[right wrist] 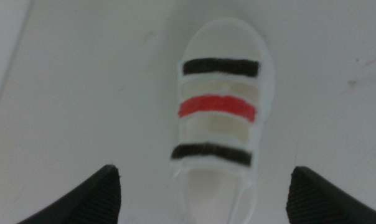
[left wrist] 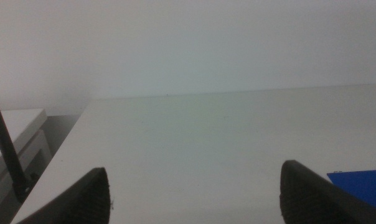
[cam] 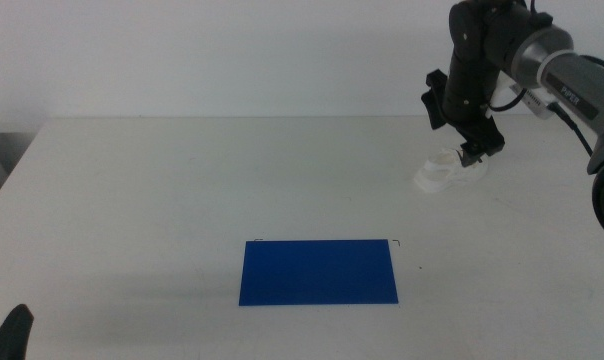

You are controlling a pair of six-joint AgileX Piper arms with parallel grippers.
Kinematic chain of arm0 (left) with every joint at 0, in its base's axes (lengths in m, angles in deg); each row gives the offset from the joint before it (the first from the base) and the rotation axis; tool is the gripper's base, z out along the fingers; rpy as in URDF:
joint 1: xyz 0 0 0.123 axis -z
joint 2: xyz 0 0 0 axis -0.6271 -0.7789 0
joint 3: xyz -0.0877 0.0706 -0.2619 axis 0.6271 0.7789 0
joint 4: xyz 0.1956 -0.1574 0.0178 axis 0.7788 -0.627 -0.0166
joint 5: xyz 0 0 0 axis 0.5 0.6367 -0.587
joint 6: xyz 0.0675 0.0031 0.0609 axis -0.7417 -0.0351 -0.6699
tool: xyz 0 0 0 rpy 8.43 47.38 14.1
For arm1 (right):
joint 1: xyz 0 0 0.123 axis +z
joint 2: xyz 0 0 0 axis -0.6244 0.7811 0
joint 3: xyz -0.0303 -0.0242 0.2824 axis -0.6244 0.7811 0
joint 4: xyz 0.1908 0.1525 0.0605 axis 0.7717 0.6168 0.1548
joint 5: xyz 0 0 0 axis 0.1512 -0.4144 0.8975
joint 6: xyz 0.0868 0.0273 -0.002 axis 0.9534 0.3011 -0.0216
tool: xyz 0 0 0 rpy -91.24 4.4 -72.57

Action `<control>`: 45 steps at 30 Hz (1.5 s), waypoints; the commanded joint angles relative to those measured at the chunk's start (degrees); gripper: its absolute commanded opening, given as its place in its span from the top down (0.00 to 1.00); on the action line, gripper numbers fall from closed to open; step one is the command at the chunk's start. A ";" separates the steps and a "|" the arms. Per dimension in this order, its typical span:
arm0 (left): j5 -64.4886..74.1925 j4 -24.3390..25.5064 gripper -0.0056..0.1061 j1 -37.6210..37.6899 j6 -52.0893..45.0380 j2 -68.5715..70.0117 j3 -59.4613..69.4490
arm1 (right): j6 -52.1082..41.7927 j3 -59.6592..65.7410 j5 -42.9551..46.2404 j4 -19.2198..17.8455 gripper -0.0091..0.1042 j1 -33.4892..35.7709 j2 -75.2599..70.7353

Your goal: Use one arm to grab the shoe from the table and place it on the mat.

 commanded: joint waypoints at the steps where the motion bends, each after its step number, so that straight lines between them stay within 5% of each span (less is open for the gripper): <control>1: -4.69 -0.55 0.11 0.26 0.26 0.76 0.40 | 0.07 -1.88 -3.18 -1.63 0.11 -0.73 -2.90; 19: -4.69 -0.55 0.11 0.26 0.29 0.76 0.40 | 1.43 -1.88 -0.45 -1.51 0.14 -1.13 2.04; 22: -4.69 -0.55 0.11 0.26 0.29 0.76 0.40 | 1.65 -1.88 -0.13 -1.45 0.25 -1.13 2.04; 29: -4.69 -0.55 0.11 0.26 0.29 0.76 0.40 | -2.94 -1.88 -3.33 1.95 0.74 -1.75 1.54; 32: -4.69 -0.55 0.11 0.26 0.29 0.76 0.40 | -4.99 -1.73 -3.38 2.28 0.86 -1.74 -0.15; 40: -4.69 -0.55 0.11 0.26 0.29 0.76 0.40 | 0.10 8.51 -3.32 0.52 0.89 -0.05 -11.06; 45: -4.69 -0.55 0.11 0.26 0.29 0.76 0.40 | 5.69 17.99 -3.33 -4.10 0.89 3.52 -20.36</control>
